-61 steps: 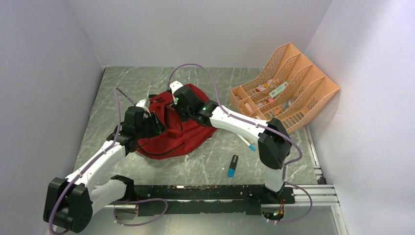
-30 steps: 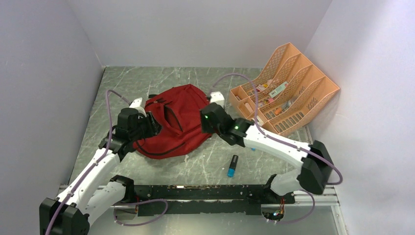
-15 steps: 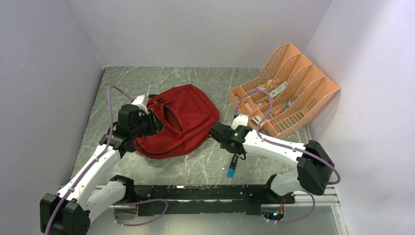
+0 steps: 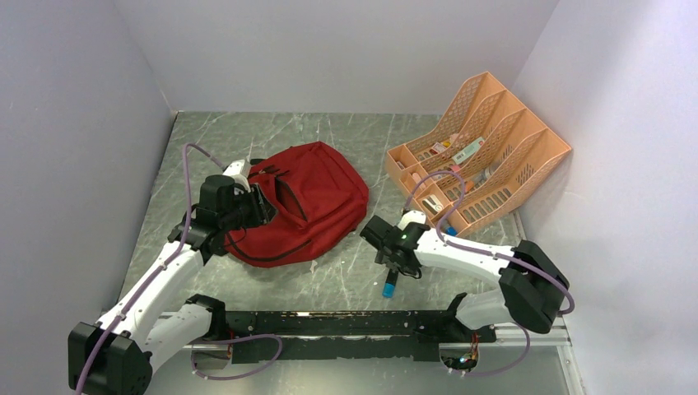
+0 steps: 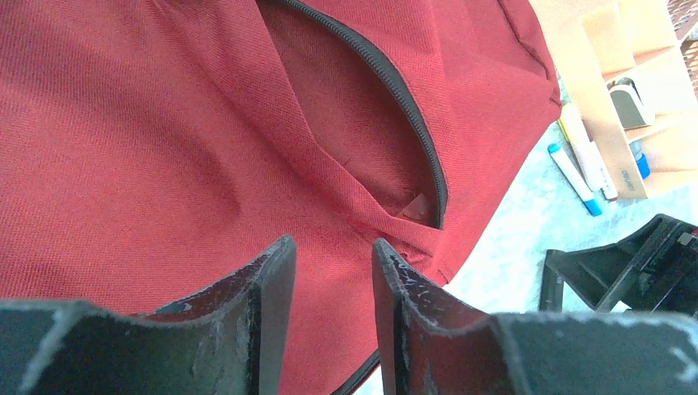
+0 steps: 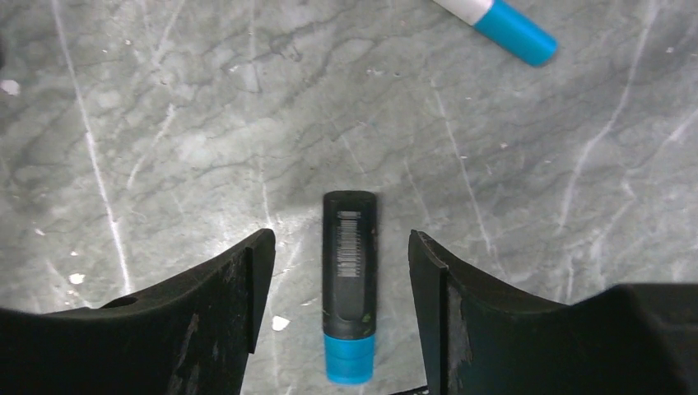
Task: Pack the student bag
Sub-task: Pick up the stationery from the center of the board.
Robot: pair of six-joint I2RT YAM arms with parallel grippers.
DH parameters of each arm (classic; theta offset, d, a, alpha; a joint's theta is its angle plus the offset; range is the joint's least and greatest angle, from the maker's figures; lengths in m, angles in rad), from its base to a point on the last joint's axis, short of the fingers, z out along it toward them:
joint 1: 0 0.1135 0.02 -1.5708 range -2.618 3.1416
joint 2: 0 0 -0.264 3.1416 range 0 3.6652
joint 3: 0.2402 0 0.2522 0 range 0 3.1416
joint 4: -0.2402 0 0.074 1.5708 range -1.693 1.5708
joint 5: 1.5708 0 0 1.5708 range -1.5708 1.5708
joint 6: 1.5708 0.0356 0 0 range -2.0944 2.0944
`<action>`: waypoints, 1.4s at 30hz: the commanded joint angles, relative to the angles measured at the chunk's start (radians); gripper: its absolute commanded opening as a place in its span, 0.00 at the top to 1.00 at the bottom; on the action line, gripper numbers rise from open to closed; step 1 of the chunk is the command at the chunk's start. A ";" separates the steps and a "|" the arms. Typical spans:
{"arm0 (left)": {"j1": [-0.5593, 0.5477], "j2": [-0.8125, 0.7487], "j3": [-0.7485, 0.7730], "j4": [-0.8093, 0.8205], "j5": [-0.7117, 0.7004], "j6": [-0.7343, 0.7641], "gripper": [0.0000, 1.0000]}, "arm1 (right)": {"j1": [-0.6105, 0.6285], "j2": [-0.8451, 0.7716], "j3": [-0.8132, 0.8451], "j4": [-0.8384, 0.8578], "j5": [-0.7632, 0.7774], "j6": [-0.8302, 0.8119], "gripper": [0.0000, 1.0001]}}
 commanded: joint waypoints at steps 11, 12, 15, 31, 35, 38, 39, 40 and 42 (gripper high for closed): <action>-0.006 -0.013 0.024 0.000 0.038 0.006 0.56 | -0.087 -0.030 -0.096 0.157 -0.145 -0.067 0.43; -0.006 -0.013 0.024 -0.001 0.039 0.007 0.56 | -0.090 -0.025 -0.095 0.160 -0.148 -0.073 0.45; -0.006 -0.011 0.024 -0.004 0.042 0.013 0.56 | -0.091 -0.010 -0.091 0.168 -0.155 -0.086 0.50; -0.024 0.009 0.050 0.072 0.197 0.022 0.52 | -0.093 -0.161 -0.009 0.352 -0.151 -0.208 0.85; -0.051 0.000 0.051 0.130 0.233 -0.021 0.48 | -0.093 -0.178 0.035 0.496 -0.228 -0.227 0.91; -0.085 -0.009 0.044 0.175 0.246 -0.053 0.46 | -0.093 -0.136 0.113 0.546 -0.267 -0.233 0.91; -0.100 -0.012 0.041 0.189 0.250 -0.059 0.45 | -0.093 -0.118 0.138 0.553 -0.285 -0.234 0.91; -0.113 -0.014 0.038 0.203 0.253 -0.062 0.45 | -0.093 -0.103 0.163 0.560 -0.302 -0.233 0.91; -0.139 -0.017 0.029 0.233 0.261 -0.066 0.44 | -0.093 -0.079 0.191 0.592 -0.329 -0.231 0.91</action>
